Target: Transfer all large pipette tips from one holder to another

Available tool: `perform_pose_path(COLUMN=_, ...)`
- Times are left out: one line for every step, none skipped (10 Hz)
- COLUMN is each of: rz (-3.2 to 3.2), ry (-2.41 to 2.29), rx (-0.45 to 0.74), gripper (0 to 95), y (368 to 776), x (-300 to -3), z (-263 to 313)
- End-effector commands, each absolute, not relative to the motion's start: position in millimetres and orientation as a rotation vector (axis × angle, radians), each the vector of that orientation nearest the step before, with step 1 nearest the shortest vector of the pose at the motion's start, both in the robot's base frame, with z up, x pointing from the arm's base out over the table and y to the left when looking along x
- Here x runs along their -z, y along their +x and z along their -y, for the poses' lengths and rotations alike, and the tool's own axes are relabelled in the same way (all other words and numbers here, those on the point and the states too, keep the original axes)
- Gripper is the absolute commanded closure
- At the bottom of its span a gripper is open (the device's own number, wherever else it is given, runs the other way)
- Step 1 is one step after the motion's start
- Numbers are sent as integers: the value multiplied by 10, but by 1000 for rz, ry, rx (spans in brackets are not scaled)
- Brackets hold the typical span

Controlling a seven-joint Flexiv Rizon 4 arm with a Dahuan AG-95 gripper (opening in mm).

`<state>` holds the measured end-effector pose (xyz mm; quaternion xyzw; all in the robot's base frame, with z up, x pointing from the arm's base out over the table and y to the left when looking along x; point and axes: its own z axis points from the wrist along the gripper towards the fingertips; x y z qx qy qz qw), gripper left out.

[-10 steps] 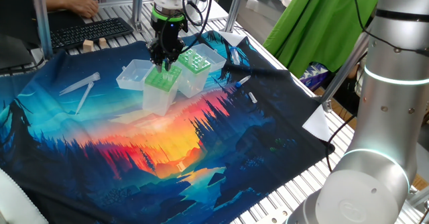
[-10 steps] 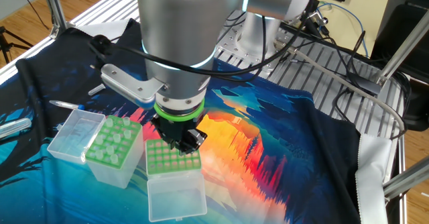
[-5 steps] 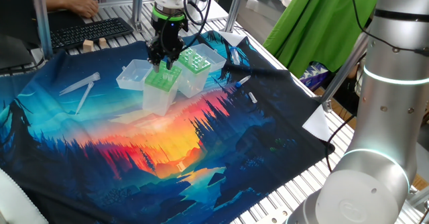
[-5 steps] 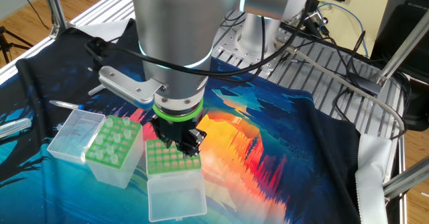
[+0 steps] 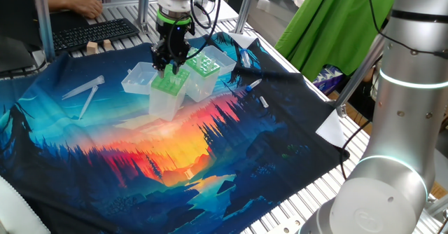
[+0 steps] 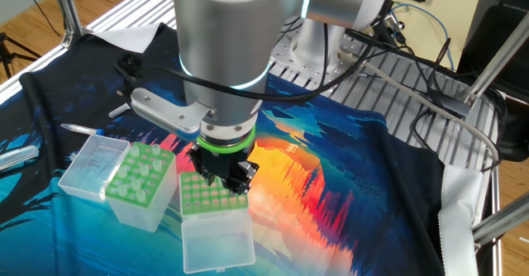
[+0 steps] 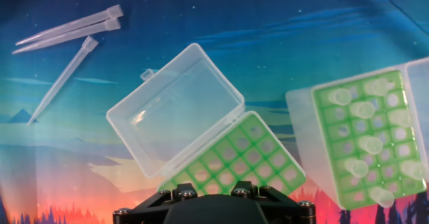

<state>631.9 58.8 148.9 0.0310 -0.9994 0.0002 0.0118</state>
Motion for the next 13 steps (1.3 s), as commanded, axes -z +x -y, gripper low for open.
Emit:
perform_pose_path(rz=3116, ry=135, rx=-19, gripper=570, y=6319, x=-1480, z=-586)
perform_pose_path(rz=3115, ry=155, rx=-27, gripper=570, y=6319, x=-1480, z=-586)
perform_pose_path(rz=3113, ry=175, rx=-34, gripper=570, y=6319, x=-1480, z=-586)
perform_pose_path(rz=3112, ry=179, rx=-36, gripper=570, y=6318, x=-1480, z=-586)
perform_pose_path(rz=3109, ry=203, rx=-39, gripper=570, y=6314, x=-1477, z=-586)
perform_pose_path(rz=3108, ry=210, rx=-39, gripper=570, y=6304, x=-1471, z=-586)
perform_pose_path(rz=3108, ry=220, rx=-40, gripper=570, y=6295, x=-1464, z=-583)
perform_pose_path(rz=3108, ry=236, rx=-39, gripper=570, y=6277, x=-1448, z=-573)
perform_pose_path(rz=3109, ry=243, rx=-39, gripper=570, y=6273, x=-1437, z=-563)
perform_pose_path(rz=3107, ry=249, rx=-39, gripper=570, y=6276, x=-1432, z=-554)
perform_pose_path(rz=3107, ry=253, rx=-40, gripper=760, y=6270, x=-1428, z=-550)
perform_pose_path(rz=3107, ry=253, rx=-37, gripper=760, y=6257, x=-1424, z=-550)
perform_pose_path(rz=3107, ry=253, rx=-37, gripper=760, y=6237, x=-1417, z=-551)
